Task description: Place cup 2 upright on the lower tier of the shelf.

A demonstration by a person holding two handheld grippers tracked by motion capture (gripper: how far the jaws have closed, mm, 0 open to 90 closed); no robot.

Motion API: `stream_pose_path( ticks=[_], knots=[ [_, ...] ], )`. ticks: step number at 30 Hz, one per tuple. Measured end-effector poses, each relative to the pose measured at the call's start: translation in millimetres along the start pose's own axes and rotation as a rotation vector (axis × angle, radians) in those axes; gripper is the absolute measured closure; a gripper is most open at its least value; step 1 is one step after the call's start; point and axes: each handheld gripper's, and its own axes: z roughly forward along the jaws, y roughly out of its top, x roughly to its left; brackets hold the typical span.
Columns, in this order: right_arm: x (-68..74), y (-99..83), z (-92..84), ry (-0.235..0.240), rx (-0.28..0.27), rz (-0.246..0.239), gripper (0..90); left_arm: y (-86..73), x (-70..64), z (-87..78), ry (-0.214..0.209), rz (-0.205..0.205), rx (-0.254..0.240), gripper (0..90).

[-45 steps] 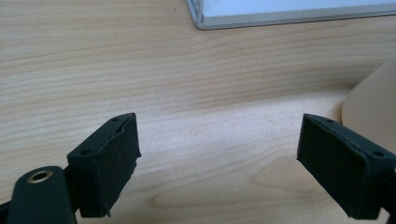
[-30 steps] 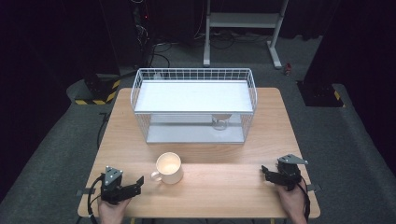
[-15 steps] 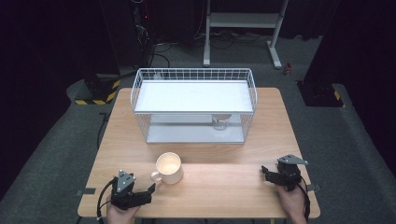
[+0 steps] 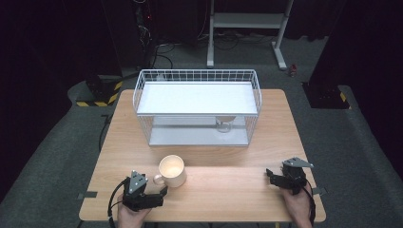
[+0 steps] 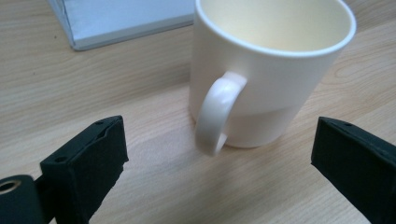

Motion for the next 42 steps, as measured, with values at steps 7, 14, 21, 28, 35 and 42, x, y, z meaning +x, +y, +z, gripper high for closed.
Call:
stream_pose_path(
  ticks=[7, 14, 21, 28, 35, 42],
  knots=[
    [0.0, 0.0, 0.0, 0.000, 0.000, 0.000, 23.9, 7.0, -2.3, 8.8, -0.027, 0.010, -0.001, 2.3],
    [0.0, 0.0, 0.0, 0.000, 0.000, 0.000, 23.9, 16.2, -5.1, 14.7, -0.043, 0.030, -0.004, 1.5],
    [0.0, 0.0, 0.0, 0.000, 0.000, 0.000, 23.9, 21.4, -8.9, 22.2, -0.058, 0.036, -0.010, 1.3],
    [0.0, 0.0, 0.0, 0.000, 0.000, 0.000, 23.9, 25.2, -10.6, 29.6, -0.075, 0.045, 0.000, 1.4],
    [0.0, 0.0, 0.0, 0.000, 0.000, 0.000, 23.9, 27.7, -14.7, 38.8, -0.074, 0.057, 0.011, 3.3],
    [0.0, 0.0, 0.0, 0.000, 0.000, 0.000, 23.9, 31.2, -17.2, 45.6, -0.066, 0.054, 0.014, 4.8]
  ],
)
